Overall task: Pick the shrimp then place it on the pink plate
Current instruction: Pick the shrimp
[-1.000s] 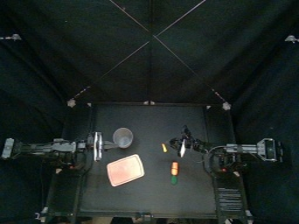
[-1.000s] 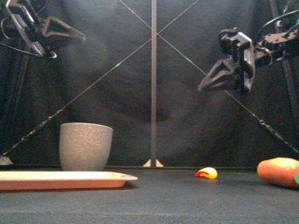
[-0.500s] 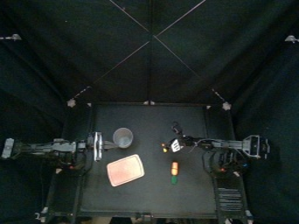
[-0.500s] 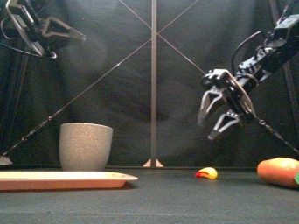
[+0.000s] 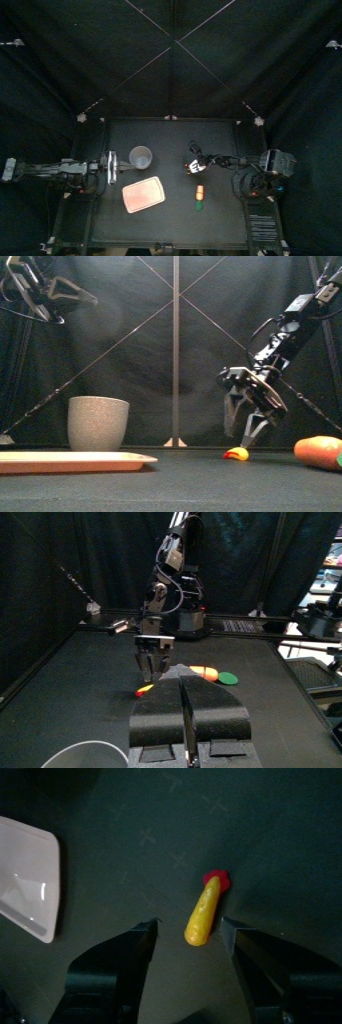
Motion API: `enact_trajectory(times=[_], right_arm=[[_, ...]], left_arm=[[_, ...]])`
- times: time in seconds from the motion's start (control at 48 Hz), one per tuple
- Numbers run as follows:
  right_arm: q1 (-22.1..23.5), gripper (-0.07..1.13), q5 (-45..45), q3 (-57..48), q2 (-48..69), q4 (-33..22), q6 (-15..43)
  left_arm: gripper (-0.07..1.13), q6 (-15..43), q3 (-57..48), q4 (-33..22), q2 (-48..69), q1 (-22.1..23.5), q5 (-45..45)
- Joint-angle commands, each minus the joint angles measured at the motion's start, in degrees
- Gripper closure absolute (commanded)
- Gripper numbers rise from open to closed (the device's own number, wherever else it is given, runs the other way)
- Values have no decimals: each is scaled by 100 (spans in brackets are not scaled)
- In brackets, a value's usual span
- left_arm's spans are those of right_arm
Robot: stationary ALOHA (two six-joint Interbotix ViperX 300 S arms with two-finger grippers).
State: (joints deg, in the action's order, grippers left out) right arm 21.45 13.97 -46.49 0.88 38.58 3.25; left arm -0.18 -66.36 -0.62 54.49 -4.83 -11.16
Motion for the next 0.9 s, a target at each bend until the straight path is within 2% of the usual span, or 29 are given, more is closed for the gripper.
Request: enact_trajectory(times=[0.021,0.375,0.708,0.896], right_arm=[[35,17,141,246,-88,-97,-9],[62,20,387,501,-483,-176,0],[62,39,396,492,-633,-176,-9],[26,43,404,536,-712,-176,-9]], left_arm=[[107,0,70,-35,-26,0,-44],[107,0,70,-79,-26,35,-44],[107,-9,79,-79,-9,62,-44],[107,0,53,-79,9,70,-44]])
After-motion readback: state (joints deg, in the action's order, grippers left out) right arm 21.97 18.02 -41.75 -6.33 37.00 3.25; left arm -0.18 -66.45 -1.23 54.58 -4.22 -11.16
